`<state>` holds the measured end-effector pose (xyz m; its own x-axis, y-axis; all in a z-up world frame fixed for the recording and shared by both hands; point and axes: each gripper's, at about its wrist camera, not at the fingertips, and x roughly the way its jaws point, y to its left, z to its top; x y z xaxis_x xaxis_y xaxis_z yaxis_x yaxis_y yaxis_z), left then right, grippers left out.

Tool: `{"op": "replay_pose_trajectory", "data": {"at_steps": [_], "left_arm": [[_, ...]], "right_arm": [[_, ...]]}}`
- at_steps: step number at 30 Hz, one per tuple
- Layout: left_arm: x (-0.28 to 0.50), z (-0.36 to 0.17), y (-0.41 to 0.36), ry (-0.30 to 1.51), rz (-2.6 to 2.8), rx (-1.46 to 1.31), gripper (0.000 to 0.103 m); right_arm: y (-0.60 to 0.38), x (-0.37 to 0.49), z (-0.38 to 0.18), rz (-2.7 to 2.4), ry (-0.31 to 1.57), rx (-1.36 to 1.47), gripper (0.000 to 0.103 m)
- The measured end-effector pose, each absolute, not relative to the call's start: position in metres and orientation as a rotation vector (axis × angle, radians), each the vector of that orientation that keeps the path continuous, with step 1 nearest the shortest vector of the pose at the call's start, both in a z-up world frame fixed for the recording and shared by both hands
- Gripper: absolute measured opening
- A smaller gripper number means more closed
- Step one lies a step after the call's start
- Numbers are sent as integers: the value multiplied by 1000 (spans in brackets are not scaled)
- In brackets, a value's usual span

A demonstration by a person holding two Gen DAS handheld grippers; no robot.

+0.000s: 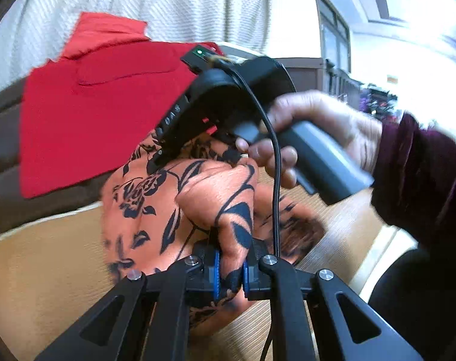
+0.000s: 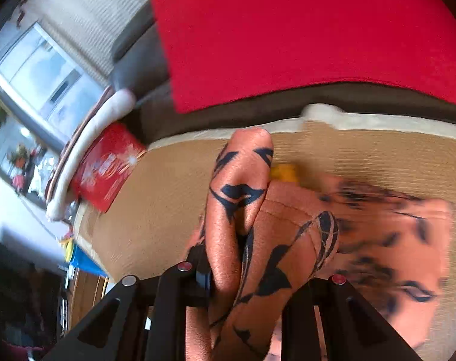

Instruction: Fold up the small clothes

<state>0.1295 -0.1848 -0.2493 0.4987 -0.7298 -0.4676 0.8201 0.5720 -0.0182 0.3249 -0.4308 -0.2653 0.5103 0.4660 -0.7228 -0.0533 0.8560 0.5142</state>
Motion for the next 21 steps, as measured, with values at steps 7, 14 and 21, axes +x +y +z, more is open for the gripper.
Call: {"op": "replay_pose_trajectory", "data": {"at_steps": [7,14,21], "left_arm": [[153,-253,-283,519,-1024,220,11],[156,-287,-319,620,-1098,303,12],[147,-262,-296,671,-1213,317,41]], "right_arm": [[-526,342,-279,283,991,433,21],[-574,342,-344,259,1036,534,21],[-601,303,-343,220,983,655,24]]}}
